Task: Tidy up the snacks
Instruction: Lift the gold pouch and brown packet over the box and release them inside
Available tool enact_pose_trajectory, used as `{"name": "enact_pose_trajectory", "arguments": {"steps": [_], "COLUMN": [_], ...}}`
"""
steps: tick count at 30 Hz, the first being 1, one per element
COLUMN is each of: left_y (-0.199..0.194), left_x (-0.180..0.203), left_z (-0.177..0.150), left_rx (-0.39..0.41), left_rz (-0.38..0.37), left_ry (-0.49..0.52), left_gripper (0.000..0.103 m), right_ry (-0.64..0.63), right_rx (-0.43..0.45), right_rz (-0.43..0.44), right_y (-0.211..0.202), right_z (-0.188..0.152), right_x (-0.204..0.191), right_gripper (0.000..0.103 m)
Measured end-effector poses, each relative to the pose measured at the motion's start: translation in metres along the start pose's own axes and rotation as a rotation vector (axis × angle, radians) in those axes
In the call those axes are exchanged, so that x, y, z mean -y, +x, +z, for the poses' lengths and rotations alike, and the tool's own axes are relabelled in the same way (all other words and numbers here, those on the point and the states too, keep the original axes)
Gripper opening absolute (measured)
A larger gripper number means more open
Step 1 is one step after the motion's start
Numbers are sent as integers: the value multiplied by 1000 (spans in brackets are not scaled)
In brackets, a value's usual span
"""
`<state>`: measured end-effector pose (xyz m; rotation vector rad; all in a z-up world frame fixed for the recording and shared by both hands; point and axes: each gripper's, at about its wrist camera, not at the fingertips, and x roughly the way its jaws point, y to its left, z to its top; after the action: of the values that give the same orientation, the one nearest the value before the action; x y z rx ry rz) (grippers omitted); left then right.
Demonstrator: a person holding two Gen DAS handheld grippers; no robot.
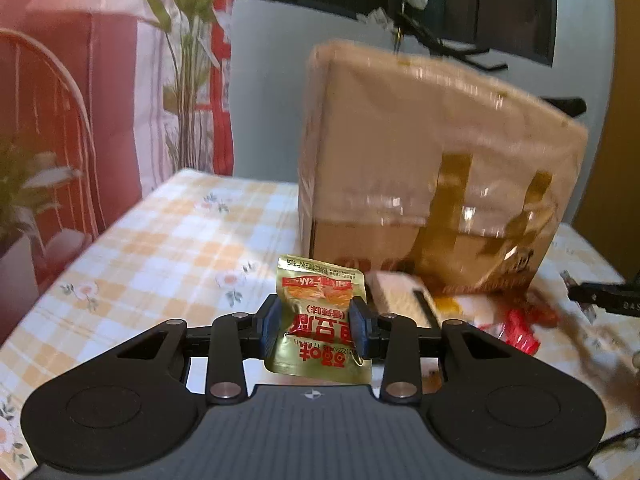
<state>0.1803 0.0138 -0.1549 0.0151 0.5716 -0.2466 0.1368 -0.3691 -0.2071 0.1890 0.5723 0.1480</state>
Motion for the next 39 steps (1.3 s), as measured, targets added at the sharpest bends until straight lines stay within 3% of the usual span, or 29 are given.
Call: {"name": "enact_pose_trajectory", "arguments": {"steps": [6,12,18,22,29,32,34,39], "left_y": [-23,-43,-44,-23,39,58,62,52], "left_x": [4,21,43,58,84,91,89,69], "left_z": [32,82,132,157,177,175,173,166], "left_rx": [106,244,352,364,252,208,185,188], "left_rz": [-7,-39,-83,-120,-148,-118,-106,-102], "left_ry": [-2,20,46,36,24,49,55,59], "left_gripper": [39,39,40,40,42,51,72,75], "right_ry": [50,-37,-98,-138,-138,-135,-130,-123], "right_rx": [108,263,352,356,280,236,206,201], "right_rz": [31,94,158,150,68,40,35,22], "right_y": [-38,-69,-78,-61,-7,8,14,8], "right_z": [26,82,134,165,192,193,191,184], "right_x": [1,-25,-47,-57,-63,-63,-60,-54], "right_gripper": [45,45,45,45,45,46,50,58]}}
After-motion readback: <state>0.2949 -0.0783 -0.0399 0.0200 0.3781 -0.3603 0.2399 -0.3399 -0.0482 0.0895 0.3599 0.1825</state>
